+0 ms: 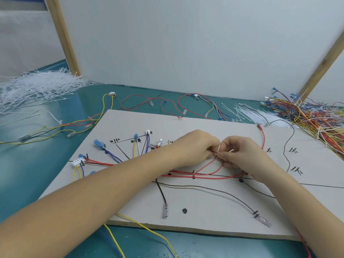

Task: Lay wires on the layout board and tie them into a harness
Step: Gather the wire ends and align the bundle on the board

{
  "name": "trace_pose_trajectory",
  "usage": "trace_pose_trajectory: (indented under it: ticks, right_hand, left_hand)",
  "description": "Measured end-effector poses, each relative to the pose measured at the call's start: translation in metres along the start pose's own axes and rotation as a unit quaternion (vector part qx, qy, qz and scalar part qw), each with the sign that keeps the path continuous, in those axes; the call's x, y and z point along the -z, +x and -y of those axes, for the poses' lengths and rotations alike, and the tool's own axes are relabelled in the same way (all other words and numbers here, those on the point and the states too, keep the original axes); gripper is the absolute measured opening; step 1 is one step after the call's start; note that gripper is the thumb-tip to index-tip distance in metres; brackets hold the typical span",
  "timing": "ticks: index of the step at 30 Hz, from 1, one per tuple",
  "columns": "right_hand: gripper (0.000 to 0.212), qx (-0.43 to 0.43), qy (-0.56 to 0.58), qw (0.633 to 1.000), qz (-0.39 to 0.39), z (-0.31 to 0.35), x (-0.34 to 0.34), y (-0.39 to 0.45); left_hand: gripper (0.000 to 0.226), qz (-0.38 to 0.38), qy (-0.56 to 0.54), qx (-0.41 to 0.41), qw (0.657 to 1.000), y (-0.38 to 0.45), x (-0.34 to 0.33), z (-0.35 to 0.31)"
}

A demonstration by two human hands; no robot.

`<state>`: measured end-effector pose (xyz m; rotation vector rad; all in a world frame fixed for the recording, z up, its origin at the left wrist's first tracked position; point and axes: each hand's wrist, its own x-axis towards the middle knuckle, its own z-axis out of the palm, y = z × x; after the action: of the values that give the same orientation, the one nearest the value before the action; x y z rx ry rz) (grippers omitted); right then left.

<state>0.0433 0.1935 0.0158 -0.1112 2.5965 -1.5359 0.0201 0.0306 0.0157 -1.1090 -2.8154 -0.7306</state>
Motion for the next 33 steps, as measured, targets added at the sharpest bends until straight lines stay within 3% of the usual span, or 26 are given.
trace_pose_trajectory:
  ticks: [5, 8, 13, 15, 18, 23, 28, 33]
  right_hand:
    - [0.016, 0.036, -0.167, 0.985, 0.016, 0.002, 0.005, -0.005]
    - [0.027, 0.040, -0.217, 0.974, 0.056, 0.010, 0.011, -0.012]
    - [0.050, 0.106, -0.362, 0.914, 0.148, 0.023, 0.020, -0.027]
    - [0.042, 0.136, -0.351, 0.911, 0.170, 0.030, 0.018, -0.031]
    - [0.020, 0.123, -0.254, 0.935, 0.214, 0.041, 0.013, -0.034]
    - [0.023, 0.140, -0.245, 0.910, 0.303, 0.041, 0.013, -0.047]
    - [0.027, 0.263, -0.349, 0.890, 0.132, 0.031, -0.005, -0.044]
    - [0.024, 0.290, -0.386, 0.868, 0.113, 0.026, -0.026, -0.040]
  left_hand:
    - [0.008, 0.017, 0.001, -0.059, 0.998, -0.017, 0.010, -0.001]
    - [0.009, 0.016, -0.016, -0.087, 0.996, -0.031, 0.021, -0.003]
    - [0.012, 0.039, 0.013, -0.139, 0.989, -0.061, 0.018, -0.009]
    - [0.012, 0.039, 0.010, -0.137, 0.990, -0.067, 0.016, -0.009]
    - [0.010, 0.029, -0.006, -0.116, 0.993, -0.073, 0.020, -0.002]
    - [0.007, 0.012, 0.042, -0.152, 0.987, -0.082, 0.023, 0.000]
    - [0.016, 0.010, 0.052, -0.155, 0.987, -0.091, 0.024, 0.006]
    - [0.014, 0.016, 0.112, -0.150, 0.982, -0.101, 0.031, 0.009]
